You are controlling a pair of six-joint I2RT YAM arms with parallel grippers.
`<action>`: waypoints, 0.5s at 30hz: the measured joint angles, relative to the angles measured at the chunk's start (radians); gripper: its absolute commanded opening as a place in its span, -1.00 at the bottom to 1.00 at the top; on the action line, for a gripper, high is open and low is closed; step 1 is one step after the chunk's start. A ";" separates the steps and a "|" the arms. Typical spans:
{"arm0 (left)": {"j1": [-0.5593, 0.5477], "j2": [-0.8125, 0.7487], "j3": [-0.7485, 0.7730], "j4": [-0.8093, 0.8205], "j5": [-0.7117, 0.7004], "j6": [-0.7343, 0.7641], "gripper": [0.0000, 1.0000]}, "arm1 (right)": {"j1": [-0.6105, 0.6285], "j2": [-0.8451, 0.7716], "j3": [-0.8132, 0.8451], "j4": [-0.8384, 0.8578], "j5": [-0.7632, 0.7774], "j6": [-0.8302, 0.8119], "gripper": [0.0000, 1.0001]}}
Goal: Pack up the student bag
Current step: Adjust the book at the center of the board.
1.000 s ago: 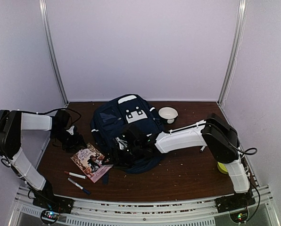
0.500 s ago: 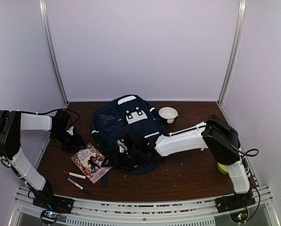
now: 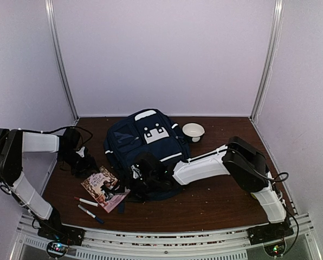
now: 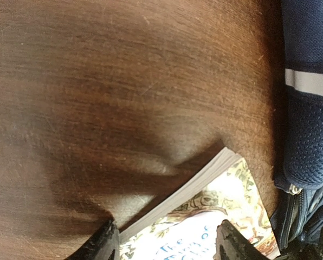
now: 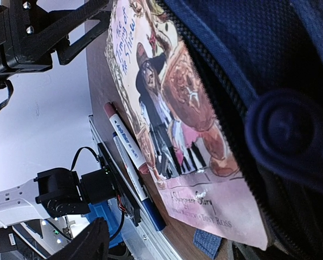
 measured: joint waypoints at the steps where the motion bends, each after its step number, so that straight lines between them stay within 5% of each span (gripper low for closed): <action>1: 0.000 -0.001 -0.001 0.001 0.000 0.000 0.23 | 0.000 0.000 0.000 0.001 0.000 -0.003 0.49; 15: 0.000 -0.013 -0.018 0.020 -0.002 0.000 0.22 | -0.003 -0.011 0.000 -0.023 0.011 -0.177 0.45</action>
